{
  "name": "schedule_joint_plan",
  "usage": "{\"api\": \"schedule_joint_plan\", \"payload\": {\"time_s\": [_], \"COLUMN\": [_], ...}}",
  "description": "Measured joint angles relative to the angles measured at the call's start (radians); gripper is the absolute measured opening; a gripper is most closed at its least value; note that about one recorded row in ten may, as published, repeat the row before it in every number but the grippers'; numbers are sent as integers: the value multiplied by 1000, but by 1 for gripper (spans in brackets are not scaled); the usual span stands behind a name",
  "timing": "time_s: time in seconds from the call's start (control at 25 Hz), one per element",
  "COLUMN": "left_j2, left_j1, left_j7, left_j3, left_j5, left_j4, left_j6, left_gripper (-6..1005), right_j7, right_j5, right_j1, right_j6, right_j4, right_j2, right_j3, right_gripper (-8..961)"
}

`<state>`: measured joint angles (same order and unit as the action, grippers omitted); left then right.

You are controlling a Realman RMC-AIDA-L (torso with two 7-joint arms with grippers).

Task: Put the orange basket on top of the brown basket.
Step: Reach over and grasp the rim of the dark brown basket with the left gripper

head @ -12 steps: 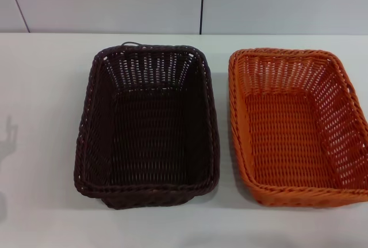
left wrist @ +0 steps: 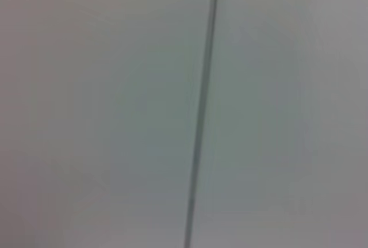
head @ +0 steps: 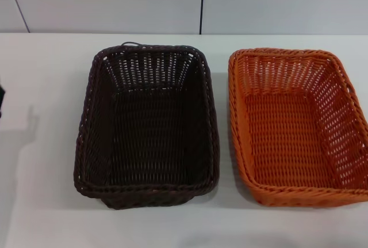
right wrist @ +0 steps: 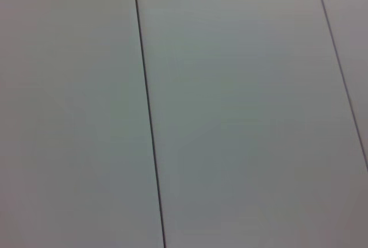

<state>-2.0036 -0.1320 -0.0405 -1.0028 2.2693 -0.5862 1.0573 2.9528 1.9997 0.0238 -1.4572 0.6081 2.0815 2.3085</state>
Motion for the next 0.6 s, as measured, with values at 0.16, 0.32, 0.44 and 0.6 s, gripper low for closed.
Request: {"api": "schedule_joint_plan", "payload": {"time_s": [0.16, 0.32, 0.44, 0.6], "left_j2": [92, 114, 102, 43], "left_j1": [52, 89, 132, 136], "left_j7": [-48, -52, -53, -104], "left_j3": [-88, -174, -324, -468], "left_j5": [107, 183, 320, 375], "left_j4": [-329, -510, -785, -1033], "left_j6": [-325, -572, -992, -1477], "left_gripper": [693, 694, 694, 695], "right_j7": [0, 0, 0, 0], "right_j5": [-1, -1, -1, -1], "right_j1": [7, 12, 14, 19], "right_j6": [8, 20, 30, 38], "right_j4": [-9, -18, -23, -29], "right_j2": [-1, -2, -3, -3], "right_j3": [3, 0, -2, -4], "right_gripper": [710, 709, 709, 710]}}
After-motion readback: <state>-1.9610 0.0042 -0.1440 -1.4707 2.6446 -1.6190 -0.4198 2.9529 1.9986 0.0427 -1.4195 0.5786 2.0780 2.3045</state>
